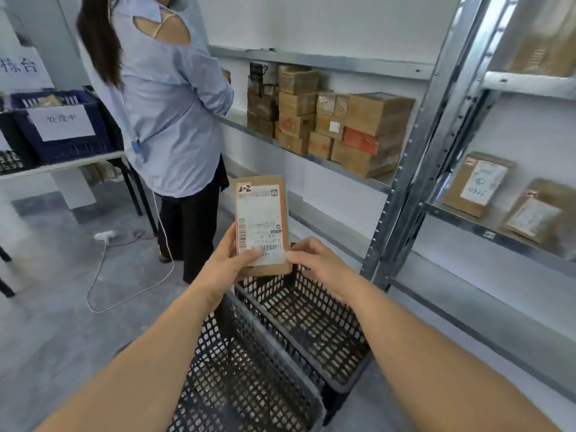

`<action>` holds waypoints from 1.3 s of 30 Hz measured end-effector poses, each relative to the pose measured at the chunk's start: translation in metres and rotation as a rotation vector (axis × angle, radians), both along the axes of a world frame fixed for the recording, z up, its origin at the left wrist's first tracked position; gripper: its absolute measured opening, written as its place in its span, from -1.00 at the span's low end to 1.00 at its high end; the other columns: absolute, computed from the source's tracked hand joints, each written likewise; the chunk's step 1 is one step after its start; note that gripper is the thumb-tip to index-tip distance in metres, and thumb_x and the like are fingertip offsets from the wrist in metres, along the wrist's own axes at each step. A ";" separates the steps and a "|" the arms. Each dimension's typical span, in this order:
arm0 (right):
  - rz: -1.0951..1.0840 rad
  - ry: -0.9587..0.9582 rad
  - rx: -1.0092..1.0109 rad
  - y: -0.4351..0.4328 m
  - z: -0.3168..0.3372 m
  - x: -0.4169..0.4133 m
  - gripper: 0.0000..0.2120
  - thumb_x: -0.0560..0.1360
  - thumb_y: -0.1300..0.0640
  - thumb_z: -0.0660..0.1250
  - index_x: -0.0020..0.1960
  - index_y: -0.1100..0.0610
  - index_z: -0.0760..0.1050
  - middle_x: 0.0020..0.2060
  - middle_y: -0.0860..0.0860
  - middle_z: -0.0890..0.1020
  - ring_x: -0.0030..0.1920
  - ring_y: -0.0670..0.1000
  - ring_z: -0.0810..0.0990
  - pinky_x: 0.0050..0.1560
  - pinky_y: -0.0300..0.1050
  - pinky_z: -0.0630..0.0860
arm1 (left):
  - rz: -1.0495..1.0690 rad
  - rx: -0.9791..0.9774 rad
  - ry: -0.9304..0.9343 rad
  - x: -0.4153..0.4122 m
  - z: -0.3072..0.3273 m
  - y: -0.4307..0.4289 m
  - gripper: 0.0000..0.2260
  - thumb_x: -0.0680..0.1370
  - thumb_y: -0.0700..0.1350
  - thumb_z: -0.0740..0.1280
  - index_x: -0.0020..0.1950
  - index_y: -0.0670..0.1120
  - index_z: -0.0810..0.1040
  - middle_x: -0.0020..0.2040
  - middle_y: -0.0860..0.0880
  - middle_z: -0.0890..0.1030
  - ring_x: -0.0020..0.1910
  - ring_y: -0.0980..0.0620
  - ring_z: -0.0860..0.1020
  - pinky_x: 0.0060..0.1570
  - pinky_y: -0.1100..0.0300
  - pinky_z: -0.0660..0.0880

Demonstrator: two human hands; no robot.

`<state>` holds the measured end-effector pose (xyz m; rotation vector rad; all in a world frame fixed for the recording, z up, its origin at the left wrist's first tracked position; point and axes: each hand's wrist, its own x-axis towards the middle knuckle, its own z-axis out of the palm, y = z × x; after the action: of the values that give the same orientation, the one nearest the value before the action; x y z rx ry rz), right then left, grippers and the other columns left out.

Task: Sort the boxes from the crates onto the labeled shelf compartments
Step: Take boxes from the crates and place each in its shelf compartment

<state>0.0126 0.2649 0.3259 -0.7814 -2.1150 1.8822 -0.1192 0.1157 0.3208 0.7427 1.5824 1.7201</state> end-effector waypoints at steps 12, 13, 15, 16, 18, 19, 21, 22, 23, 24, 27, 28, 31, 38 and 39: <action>-0.103 0.145 -0.002 0.088 0.015 0.113 -0.24 0.21 0.10 0.54 0.25 -0.35 0.26 0.28 -0.01 0.48 0.34 0.02 0.43 0.34 0.17 0.41 | -0.274 -0.016 0.206 0.084 0.024 0.102 -0.49 0.51 -0.08 0.40 0.32 0.33 0.28 0.21 0.16 0.59 0.20 0.13 0.56 0.26 0.04 0.46; -0.130 0.153 -0.011 0.096 0.015 0.127 -0.21 0.20 0.12 0.54 0.26 -0.34 0.25 0.25 -0.01 0.50 0.31 0.01 0.45 0.32 0.17 0.43 | -0.298 -0.005 0.225 0.096 0.027 0.113 -0.49 0.54 -0.13 0.37 0.33 0.32 0.27 0.22 0.17 0.58 0.20 0.14 0.55 0.23 0.09 0.47; -0.178 0.159 -0.008 0.111 0.016 0.157 -0.18 0.22 0.18 0.53 0.30 -0.30 0.21 0.19 0.01 0.56 0.23 0.02 0.54 0.27 0.13 0.49 | -0.343 0.007 0.265 0.121 0.032 0.136 -0.46 0.55 -0.17 0.34 0.38 0.30 0.26 0.24 0.17 0.57 0.22 0.14 0.54 0.22 0.14 0.46; -0.208 0.156 0.015 0.118 0.017 0.172 -0.16 0.23 0.18 0.52 0.34 -0.27 0.19 0.17 0.02 0.58 0.21 0.02 0.56 0.25 0.12 0.51 | -0.361 0.003 0.288 0.134 0.034 0.148 -0.44 0.55 -0.15 0.35 0.41 0.29 0.24 0.26 0.18 0.56 0.23 0.14 0.53 0.23 0.14 0.45; -0.271 0.154 0.064 0.133 0.021 0.205 -0.12 0.23 0.17 0.52 0.41 -0.20 0.17 0.15 0.01 0.60 0.18 0.01 0.58 0.23 0.12 0.52 | -0.410 -0.011 0.326 0.160 0.038 0.170 -0.43 0.55 -0.09 0.36 0.43 0.30 0.20 0.28 0.18 0.53 0.25 0.15 0.51 0.23 0.17 0.44; -0.295 0.153 0.084 0.141 0.023 0.223 -0.11 0.23 0.16 0.50 0.43 -0.18 0.16 0.16 0.00 0.60 0.19 0.00 0.57 0.21 0.09 0.54 | -0.440 -0.014 0.339 0.174 0.041 0.181 -0.45 0.54 -0.06 0.36 0.42 0.31 0.20 0.29 0.18 0.52 0.26 0.16 0.50 0.22 0.19 0.44; -0.328 0.153 0.109 0.155 0.028 0.263 -0.16 0.25 0.18 0.46 0.43 -0.16 0.17 0.17 0.00 0.59 0.19 -0.01 0.57 0.09 -0.06 0.59 | -0.488 -0.006 0.359 0.202 0.044 0.202 -0.53 0.55 -0.02 0.34 0.37 0.32 0.27 0.31 0.16 0.50 0.29 0.16 0.47 0.26 0.15 0.42; -0.339 0.157 0.119 0.162 0.030 0.283 -0.20 0.28 0.22 0.44 0.41 -0.16 0.19 0.16 -0.02 0.60 0.17 -0.03 0.58 0.00 -0.15 0.60 | -0.500 -0.001 0.377 0.215 0.046 0.212 -0.58 0.56 -0.03 0.32 0.35 0.30 0.30 0.32 0.14 0.49 0.31 0.15 0.44 0.30 0.10 0.40; -0.352 0.160 0.124 0.168 0.032 0.303 -0.24 0.33 0.27 0.43 0.39 -0.17 0.21 0.14 -0.04 0.61 0.14 -0.06 0.59 -0.08 -0.22 0.59 | -0.498 0.002 0.399 0.227 0.047 0.222 -0.62 0.56 -0.03 0.29 0.34 0.26 0.33 0.33 0.13 0.48 0.33 0.15 0.42 0.33 0.07 0.37; -0.366 0.163 0.129 0.174 0.034 0.323 -0.27 0.36 0.31 0.42 0.37 -0.17 0.22 0.12 -0.07 0.62 0.11 -0.08 0.61 -0.13 -0.26 0.58 | -0.486 0.002 0.427 0.240 0.048 0.233 -0.64 0.56 -0.03 0.27 0.34 0.21 0.35 0.34 0.11 0.47 0.35 0.14 0.40 0.36 0.04 0.34; -0.424 0.159 0.148 0.192 0.035 0.378 -0.26 0.30 0.26 0.41 0.36 -0.18 0.24 0.11 -0.10 0.63 0.08 -0.13 0.62 -0.15 -0.31 0.57 | -0.442 -0.034 0.534 0.277 0.046 0.264 -0.65 0.60 -0.14 0.25 0.36 0.12 0.36 0.36 0.07 0.44 0.37 0.11 0.37 0.37 0.08 0.31; -0.441 0.157 0.157 0.197 0.036 0.394 -0.26 0.28 0.26 0.40 0.35 -0.18 0.25 0.11 -0.10 0.63 0.07 -0.15 0.62 -0.14 -0.31 0.57 | -0.435 -0.059 0.602 0.291 0.045 0.274 -0.61 0.59 -0.15 0.27 0.39 0.09 0.35 0.37 0.07 0.43 0.37 0.12 0.36 0.35 0.12 0.31; -0.484 0.150 0.198 0.211 0.036 0.442 -0.26 0.32 0.33 0.42 0.32 -0.22 0.26 0.11 -0.09 0.63 0.08 -0.19 0.61 -0.12 -0.30 0.58 | -0.443 -0.114 0.763 0.332 0.040 0.303 -0.50 0.53 -0.08 0.36 0.45 0.03 0.31 0.39 0.07 0.42 0.35 0.12 0.38 0.31 0.16 0.33; -0.617 0.151 0.241 0.227 0.032 0.539 -0.23 0.38 0.40 0.44 0.34 -0.23 0.23 0.13 -0.18 0.60 0.12 -0.18 0.59 -0.06 -0.29 0.57 | -0.541 -0.192 1.049 0.424 0.035 0.356 -0.38 0.47 0.14 0.39 0.47 0.09 0.25 0.47 0.05 0.31 0.42 0.04 0.31 0.37 -0.05 0.33; -0.641 0.157 0.239 0.228 0.032 0.551 -0.21 0.34 0.38 0.46 0.35 -0.22 0.24 0.15 -0.15 0.60 0.15 -0.15 0.58 -0.03 -0.27 0.57 | -0.557 -0.201 1.084 0.437 0.035 0.362 -0.37 0.47 0.16 0.38 0.47 0.10 0.24 0.48 0.06 0.29 0.43 0.04 0.29 0.38 -0.03 0.32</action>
<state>0.5633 0.4930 0.3579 -1.0523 -1.6744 1.2831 0.3175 0.4781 0.3559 1.9781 1.8643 0.7059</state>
